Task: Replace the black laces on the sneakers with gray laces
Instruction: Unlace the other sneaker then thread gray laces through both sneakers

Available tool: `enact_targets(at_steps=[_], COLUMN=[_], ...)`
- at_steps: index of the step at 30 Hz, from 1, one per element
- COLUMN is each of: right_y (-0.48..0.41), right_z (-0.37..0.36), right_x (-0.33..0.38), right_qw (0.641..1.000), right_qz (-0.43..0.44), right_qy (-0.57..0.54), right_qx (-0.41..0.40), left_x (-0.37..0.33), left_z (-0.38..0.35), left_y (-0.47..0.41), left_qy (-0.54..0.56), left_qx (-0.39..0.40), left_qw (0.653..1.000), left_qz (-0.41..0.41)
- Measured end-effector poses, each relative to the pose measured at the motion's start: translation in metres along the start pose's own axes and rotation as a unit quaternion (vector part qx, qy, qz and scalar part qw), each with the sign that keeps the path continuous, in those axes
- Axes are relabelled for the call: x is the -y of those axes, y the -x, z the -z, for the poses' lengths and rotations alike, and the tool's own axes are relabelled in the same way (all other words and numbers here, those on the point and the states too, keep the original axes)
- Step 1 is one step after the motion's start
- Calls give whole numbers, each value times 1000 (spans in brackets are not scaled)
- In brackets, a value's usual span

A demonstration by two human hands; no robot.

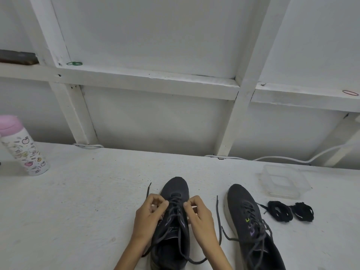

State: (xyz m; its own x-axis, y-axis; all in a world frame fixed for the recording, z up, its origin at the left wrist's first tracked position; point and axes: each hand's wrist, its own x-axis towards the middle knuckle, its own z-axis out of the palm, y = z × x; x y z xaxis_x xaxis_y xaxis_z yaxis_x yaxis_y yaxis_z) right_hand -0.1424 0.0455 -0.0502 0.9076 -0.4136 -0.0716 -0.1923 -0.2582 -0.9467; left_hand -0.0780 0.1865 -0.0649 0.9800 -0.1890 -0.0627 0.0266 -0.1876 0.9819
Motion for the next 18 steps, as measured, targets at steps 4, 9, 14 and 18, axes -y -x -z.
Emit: enact_targets(at_steps=[4,9,14,18], right_y=[4,5,2,3], right_z=[9,6,4,7], right_x=[-2,4,14,10], right_qw=[999,998,986,993], right_qz=[28,38,54,12], right_qy=[-17,49,154,113], right_qx=[15,0,14,31], left_x=[-4,-10,-13,-4], left_z=[10,10,8,7], left_y=[1,3,4,1], left_qy=[-37,-129,-155,-140], left_qx=[26,29,30,24], left_qw=[998,988,983,987], left_qz=[-47,-79,-95,-73])
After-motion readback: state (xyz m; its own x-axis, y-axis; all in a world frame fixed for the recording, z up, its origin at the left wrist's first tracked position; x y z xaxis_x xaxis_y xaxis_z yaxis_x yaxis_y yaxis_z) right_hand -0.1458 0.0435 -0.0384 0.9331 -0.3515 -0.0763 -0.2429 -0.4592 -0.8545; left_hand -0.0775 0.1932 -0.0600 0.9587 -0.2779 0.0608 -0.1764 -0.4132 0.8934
